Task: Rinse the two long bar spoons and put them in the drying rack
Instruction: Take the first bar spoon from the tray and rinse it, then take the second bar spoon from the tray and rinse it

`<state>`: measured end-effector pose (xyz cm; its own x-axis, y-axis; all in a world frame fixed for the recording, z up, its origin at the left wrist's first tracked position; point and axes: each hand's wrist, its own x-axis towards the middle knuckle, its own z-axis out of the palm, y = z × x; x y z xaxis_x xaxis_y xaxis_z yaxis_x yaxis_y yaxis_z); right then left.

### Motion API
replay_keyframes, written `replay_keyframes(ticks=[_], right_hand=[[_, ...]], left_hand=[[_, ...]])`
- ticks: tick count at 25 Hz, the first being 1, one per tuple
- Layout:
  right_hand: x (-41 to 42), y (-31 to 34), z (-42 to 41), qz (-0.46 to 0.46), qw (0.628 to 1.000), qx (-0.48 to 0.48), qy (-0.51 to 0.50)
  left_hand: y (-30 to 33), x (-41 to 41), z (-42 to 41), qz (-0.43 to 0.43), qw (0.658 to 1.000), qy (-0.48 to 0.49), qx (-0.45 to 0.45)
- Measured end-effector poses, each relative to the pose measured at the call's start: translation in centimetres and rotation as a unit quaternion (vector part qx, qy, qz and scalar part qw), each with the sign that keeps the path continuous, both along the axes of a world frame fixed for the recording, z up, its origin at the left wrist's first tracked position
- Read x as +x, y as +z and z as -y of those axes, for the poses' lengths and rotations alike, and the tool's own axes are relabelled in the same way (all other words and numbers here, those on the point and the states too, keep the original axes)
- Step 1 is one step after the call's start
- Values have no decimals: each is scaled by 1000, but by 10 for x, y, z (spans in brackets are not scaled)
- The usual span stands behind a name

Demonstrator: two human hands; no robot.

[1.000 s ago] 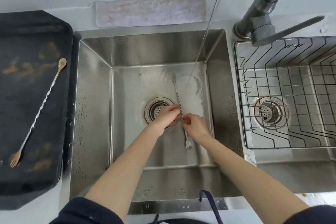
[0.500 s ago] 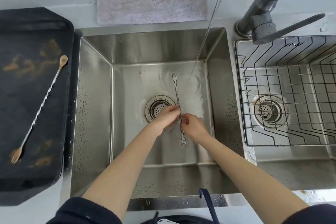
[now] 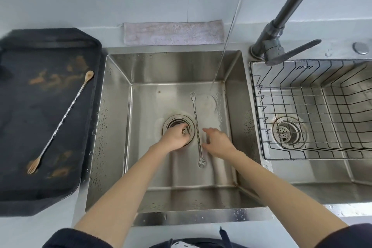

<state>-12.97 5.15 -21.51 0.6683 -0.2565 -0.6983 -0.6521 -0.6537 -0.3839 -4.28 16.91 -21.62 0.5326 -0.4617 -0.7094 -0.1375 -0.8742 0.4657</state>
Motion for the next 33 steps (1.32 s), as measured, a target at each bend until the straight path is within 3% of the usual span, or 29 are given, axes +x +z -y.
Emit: replay_keyframes(ticks=[5, 14, 23, 33], right_hand=[[8, 31, -6, 34, 999, -25, 34], [48, 83, -42, 105, 988, -68, 94], [111, 116, -111, 179, 974, -29, 139], [157, 118, -189, 228, 963, 93, 113]], left_hand=[[22, 9, -22, 74, 995, -63, 15], [90, 45, -70, 217, 972, -90, 22], [130, 91, -154, 311, 948, -25, 61], [105, 107, -215, 297, 943, 108, 103]])
